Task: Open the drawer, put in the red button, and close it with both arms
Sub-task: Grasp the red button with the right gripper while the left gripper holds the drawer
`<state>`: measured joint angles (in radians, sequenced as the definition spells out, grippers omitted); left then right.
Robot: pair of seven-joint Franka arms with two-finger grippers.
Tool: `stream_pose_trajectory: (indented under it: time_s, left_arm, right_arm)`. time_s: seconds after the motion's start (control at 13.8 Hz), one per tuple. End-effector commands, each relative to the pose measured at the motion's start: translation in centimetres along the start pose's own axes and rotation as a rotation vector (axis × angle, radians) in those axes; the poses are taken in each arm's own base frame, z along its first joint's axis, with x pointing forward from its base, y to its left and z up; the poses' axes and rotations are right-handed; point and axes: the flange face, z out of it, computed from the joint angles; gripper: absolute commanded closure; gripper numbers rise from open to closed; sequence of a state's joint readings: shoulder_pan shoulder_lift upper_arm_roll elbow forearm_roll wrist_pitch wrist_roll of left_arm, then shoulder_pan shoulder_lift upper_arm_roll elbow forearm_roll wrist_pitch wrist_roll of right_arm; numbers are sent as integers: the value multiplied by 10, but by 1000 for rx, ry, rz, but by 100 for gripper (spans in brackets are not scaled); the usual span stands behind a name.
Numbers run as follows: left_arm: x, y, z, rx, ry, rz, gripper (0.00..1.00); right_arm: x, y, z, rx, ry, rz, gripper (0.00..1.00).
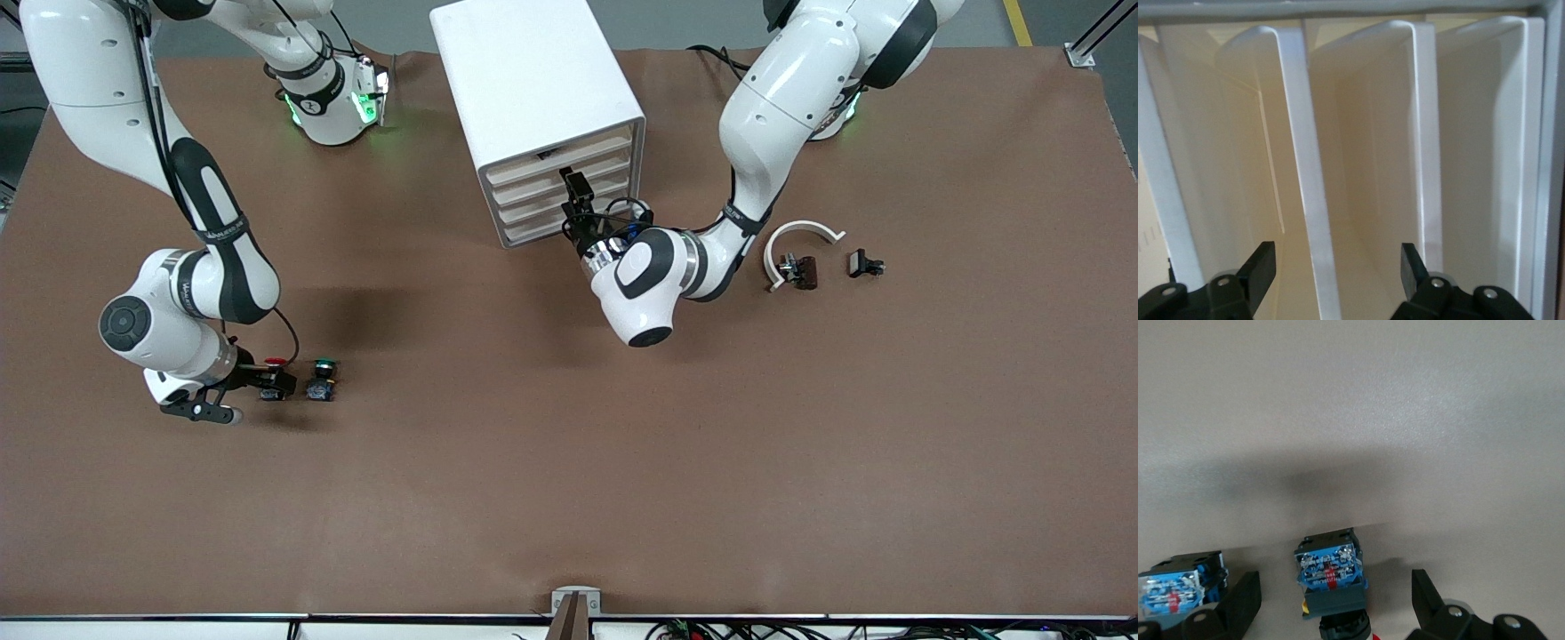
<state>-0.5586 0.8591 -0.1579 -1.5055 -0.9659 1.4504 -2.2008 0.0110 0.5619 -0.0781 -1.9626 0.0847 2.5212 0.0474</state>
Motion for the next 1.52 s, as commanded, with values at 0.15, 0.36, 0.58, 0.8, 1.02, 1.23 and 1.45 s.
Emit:
stream_pose_trajectory:
  time_s: [0.15, 0.36, 0.58, 0.8, 1.02, 1.23, 1.45]
  left_arm:
    - [-6, -7, -1, 37, -17, -9, 40]
    - [-3, -5, -7, 39, -34, -13, 53]
    - [-2, -4, -10, 40, -39, -13, 69]
    - [-3, -4, -6, 42, -31, -45, 82]
    - [-4, -4, -4, 42, -28, -46, 92]
    - [-1, -2, -10, 38, -35, -50, 100]
    - [4, 1, -22, 27, -48, -59, 100]
  right_arm:
    - [-1, -2, 5, 9, -2, -1, 32]
    - [-2, -3, 6, 8, -6, 5, 100]
    - [-2, -2, 6, 8, -8, 12, 100]
    - [-1, -6, -3, 12, -15, 20, 100]
    - [-1, -49, -51, 15, -65, 134, 100]
    - [1, -84, -94, 10, -103, 217, 100]
    - [-9, -120, -133, -6, -141, 293, 100]
